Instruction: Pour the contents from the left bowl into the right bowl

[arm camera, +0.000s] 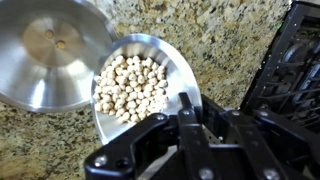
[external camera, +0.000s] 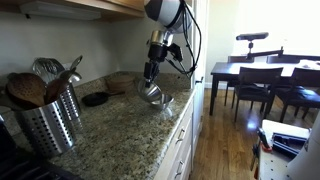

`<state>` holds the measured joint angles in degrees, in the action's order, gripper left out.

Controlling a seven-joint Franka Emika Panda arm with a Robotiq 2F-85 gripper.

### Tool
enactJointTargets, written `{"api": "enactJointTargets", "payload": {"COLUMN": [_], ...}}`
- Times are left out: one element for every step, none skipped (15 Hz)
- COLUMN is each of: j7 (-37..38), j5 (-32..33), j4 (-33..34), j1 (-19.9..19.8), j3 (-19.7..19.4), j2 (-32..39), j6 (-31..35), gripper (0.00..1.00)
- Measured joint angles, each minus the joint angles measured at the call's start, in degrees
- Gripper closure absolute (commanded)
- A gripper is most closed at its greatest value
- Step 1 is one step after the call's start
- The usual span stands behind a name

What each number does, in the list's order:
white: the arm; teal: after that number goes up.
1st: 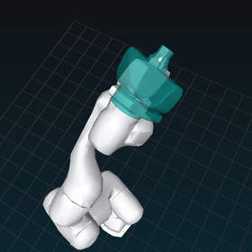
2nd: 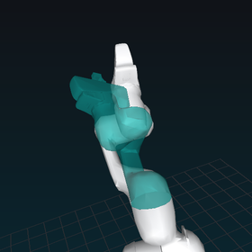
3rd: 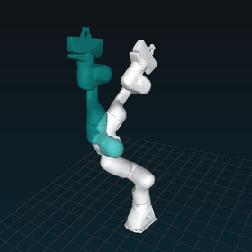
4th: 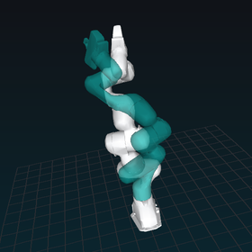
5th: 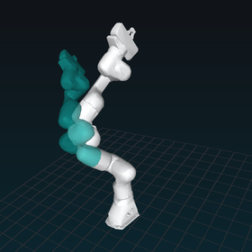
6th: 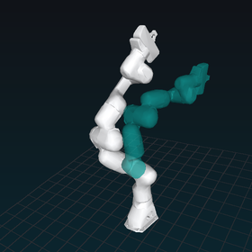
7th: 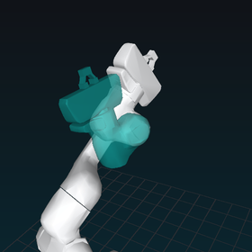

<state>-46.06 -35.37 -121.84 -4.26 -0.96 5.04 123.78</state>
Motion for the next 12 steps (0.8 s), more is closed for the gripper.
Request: {"api": "enactJointTargets", "payload": {"j7": [-0.4,-0.8,-1.2,-1.9,-2.4,-2.6,-3.1,-3.7,-4.4,-5.1,-5.8,-6.7], "j5": [-0.4,-0.7,-1.0,-1.5,-1.8,-2.0,-2.4,-2.9,-3.4,-4.0,-4.6,-5.3], "j4": [-0.1,-0.2,-0.4,-0.5,-0.6,-0.7,-0.8,-1.0,-1.1,-1.2,-1.2,-1.3], "j1": [0.0,-0.1,-0.2,-0.3,-0.4,-0.4,-0.4,-0.5,-0.5,-0.5,-0.5,-0.5], "j3": [-0.2,-0.3,-0.4,-0.6,-0.8,-1.0,-1.2,-1.4,-1.6,-1.7,-1.9,-2.0], "j2": [0.0,0.0,0.0,-0.1,-0.1,-0.1,-0.2,-0.2,-0.2,-0.2,-0.2,-0.2], "j6": [0.0,0.0,0.0,0.0,0.0,0.0,0.0,0.0,0.0,0.0,0.0,0.0], "gripper": [0.91,0.91,0.91,0.91,0.91,0.91,0.91,0.91,0.91,0.91,0.91,0.91]}}
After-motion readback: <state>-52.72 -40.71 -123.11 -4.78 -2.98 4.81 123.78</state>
